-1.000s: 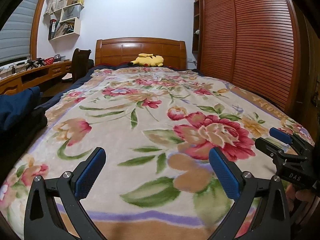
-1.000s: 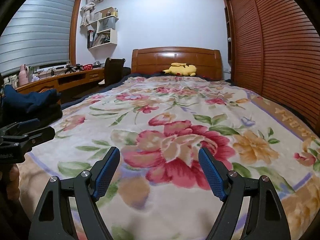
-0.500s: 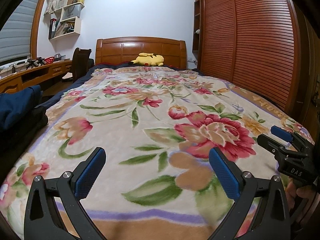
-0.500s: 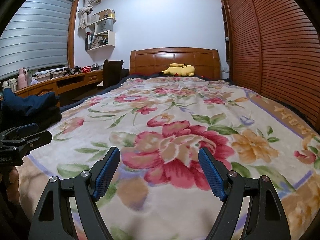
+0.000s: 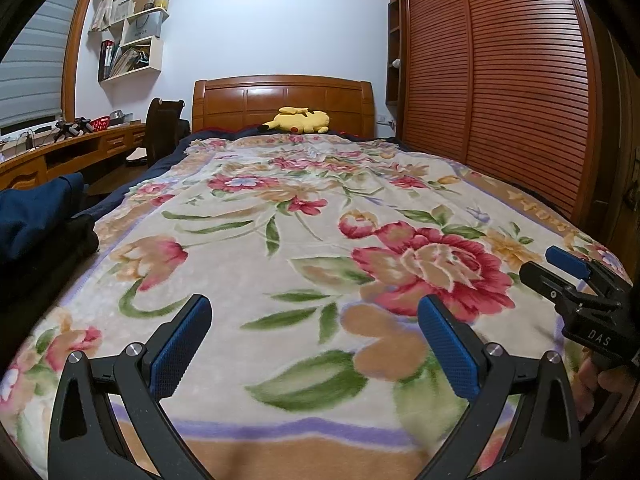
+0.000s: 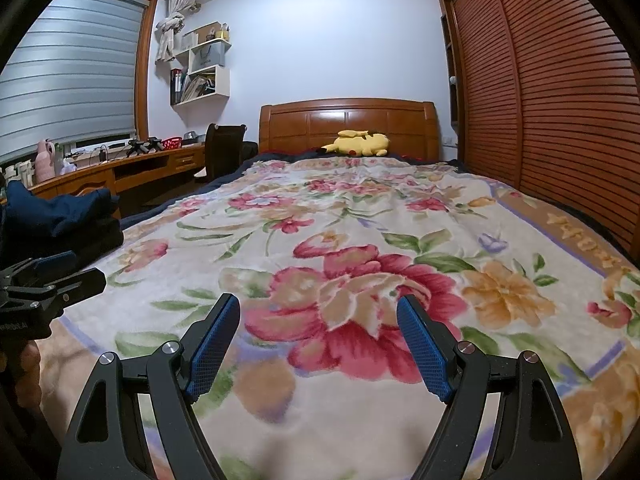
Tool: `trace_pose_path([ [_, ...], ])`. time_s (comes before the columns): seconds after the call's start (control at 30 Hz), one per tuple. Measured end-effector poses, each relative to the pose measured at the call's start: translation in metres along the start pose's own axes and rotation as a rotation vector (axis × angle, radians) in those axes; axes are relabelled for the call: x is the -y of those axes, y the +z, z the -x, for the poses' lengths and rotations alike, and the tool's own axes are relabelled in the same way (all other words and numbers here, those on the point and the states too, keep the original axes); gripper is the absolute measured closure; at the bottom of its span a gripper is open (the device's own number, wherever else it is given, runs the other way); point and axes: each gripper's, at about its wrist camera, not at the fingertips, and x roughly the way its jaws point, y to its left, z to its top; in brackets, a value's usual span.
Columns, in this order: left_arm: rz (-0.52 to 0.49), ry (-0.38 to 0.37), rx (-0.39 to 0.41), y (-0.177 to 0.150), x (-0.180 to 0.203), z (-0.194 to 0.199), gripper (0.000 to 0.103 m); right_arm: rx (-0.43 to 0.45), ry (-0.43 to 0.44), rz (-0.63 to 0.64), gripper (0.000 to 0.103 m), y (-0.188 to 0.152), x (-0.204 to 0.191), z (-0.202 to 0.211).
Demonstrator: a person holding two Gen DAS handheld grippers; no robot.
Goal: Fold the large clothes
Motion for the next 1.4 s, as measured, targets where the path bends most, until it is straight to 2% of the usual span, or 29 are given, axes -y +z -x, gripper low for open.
trace_pose_path([
  [1.4,-0.001,-0.006,0.012,0.0006,-0.0036,0.0005,0.000,-0.002,0.005,0.002,0.021,-0.0003,0.0056,-0.0035],
])
